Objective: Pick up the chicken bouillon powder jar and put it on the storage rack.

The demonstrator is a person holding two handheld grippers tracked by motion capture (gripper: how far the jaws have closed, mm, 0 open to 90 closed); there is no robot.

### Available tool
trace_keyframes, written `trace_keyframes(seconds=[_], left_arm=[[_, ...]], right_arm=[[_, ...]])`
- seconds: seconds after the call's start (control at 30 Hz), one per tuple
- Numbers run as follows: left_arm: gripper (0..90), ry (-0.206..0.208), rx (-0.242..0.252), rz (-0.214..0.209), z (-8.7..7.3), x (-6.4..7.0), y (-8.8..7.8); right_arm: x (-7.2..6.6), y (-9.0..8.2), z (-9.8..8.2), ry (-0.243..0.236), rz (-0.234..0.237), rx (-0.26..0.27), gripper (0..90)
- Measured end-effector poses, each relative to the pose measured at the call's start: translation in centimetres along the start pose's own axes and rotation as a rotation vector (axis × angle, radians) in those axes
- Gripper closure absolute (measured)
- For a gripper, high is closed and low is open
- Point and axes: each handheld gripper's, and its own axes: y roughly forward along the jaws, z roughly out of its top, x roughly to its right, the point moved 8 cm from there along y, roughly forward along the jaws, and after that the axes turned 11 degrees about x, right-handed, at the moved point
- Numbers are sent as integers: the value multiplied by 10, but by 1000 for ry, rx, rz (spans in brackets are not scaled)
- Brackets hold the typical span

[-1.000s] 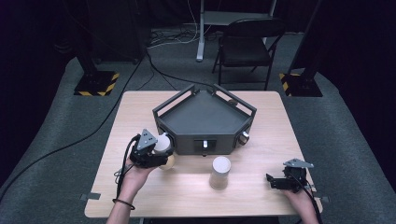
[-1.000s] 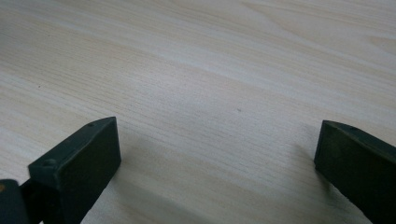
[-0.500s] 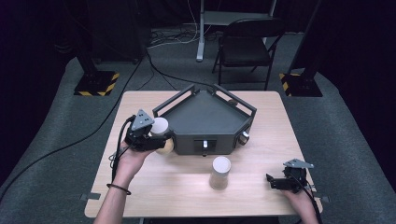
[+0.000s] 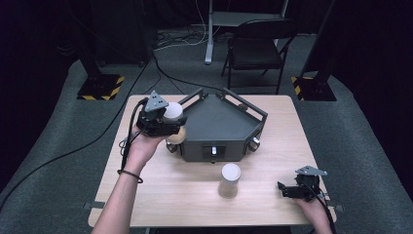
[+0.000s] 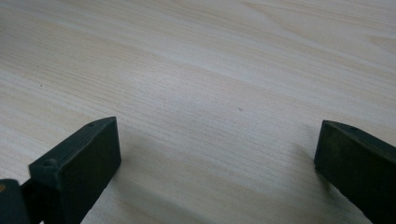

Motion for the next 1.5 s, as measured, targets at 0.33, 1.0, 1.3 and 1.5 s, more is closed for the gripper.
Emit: trace_keyframes(seconds=[0.33, 1.0, 1.3, 1.5], left_arm=[[339, -25, -10, 37, 3, -2, 35], [339, -71, -94, 55, -2, 1, 85], [332, -103, -110, 56, -2, -2, 87], [201, -105, -83, 56, -1, -4, 72]], right_arm=[[0, 0, 0, 0, 0, 0, 0], [0, 0, 0, -1, 4, 1, 0], [1, 0, 0, -2, 5, 2, 0], [1, 0, 0, -3, 6, 2, 0]])
